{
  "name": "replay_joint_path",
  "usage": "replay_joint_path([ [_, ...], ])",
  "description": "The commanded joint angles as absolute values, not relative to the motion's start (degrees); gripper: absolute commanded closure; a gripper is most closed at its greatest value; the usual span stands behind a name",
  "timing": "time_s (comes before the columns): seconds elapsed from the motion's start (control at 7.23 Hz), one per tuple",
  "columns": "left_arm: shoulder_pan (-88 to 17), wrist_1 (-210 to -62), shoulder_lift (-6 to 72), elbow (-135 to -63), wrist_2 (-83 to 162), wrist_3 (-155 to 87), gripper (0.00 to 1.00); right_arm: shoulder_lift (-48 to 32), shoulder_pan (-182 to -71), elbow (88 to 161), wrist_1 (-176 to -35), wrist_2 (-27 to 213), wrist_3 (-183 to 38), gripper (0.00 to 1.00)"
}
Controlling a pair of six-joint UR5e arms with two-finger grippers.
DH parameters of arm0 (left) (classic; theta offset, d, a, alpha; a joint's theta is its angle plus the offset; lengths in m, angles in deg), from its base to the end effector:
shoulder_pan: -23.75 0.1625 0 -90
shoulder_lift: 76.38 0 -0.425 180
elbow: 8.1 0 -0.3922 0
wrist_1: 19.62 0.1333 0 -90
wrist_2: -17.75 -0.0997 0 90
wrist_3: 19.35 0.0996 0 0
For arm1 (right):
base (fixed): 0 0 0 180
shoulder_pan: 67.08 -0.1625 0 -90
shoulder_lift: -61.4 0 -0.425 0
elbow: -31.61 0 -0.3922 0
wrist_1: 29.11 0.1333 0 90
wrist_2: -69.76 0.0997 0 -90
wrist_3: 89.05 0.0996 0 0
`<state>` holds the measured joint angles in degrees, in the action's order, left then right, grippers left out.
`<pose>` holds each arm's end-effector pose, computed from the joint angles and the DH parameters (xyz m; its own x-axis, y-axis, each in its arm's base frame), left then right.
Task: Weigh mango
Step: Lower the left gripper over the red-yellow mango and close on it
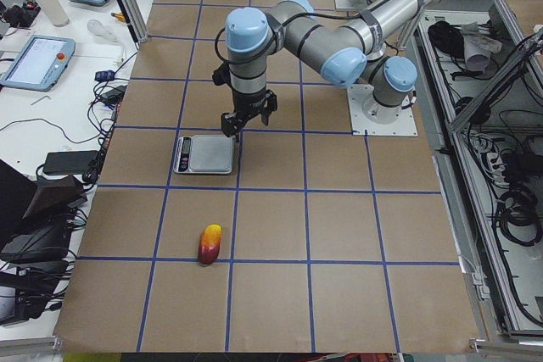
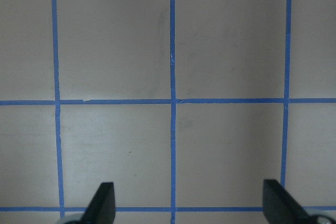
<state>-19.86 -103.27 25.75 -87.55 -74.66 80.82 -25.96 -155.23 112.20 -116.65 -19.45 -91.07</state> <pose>0.3374 -0.4997 0.4763 -0.5890 0.8047 -0.0745 0.8032 0.5931 0.0559 0.1179 -0.5200 0.5415 -0.9999 -0.0039 -0.0111 -0.0031 0.9971 -0.0756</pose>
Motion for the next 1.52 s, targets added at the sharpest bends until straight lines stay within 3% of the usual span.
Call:
replay_joint_path([
  [0.0,-17.4,-101.3,35.3,-79.5,-73.3,87.4,0.0,-26.0,-155.2,112.2,-116.7,-19.4,-91.1,0.0],
  [0.41,-15.6,-100.8,48.2,-69.7,-71.6,94.9,0.0,-26.0,-155.2,112.2,-116.7,-19.4,-91.1,0.0],
  [0.69,-14.9,-96.8,54.5,-67.3,-71.5,99.6,0.0,-26.0,-155.2,112.2,-116.7,-19.4,-91.1,0.0],
  [1.38,-14.6,-93.9,63.0,-62.3,-71.4,112.0,0.0,-26.0,-155.2,112.2,-116.7,-19.4,-91.1,0.0],
])
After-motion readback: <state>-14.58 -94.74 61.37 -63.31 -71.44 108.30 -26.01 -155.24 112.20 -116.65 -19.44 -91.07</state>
